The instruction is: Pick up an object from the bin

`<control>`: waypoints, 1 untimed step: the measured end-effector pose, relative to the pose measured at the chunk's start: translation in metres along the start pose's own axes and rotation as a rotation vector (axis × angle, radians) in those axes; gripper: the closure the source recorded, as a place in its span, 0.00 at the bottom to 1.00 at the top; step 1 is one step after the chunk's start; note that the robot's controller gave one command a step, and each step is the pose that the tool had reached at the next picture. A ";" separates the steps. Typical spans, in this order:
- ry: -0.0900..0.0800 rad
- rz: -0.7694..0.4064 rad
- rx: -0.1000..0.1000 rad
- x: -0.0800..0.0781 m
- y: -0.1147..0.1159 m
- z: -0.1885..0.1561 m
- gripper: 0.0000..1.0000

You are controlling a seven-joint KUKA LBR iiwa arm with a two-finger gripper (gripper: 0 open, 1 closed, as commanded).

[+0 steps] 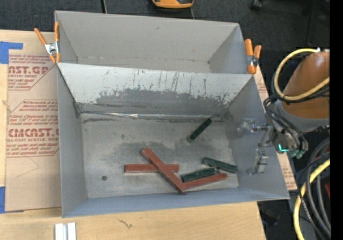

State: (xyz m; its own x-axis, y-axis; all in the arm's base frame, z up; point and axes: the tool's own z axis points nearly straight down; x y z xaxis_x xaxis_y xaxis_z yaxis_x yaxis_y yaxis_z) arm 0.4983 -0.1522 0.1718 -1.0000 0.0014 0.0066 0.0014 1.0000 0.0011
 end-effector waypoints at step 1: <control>-0.008 -0.002 0.002 -0.002 0.001 -0.004 0.00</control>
Offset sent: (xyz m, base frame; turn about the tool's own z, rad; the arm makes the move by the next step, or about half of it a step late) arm 0.0250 0.0383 -0.0954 0.0610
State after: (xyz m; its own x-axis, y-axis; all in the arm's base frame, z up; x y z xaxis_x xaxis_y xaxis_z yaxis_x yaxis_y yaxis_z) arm 0.5004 -0.1517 0.1760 -1.0000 -0.0005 -0.0010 -0.0005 1.0000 -0.0007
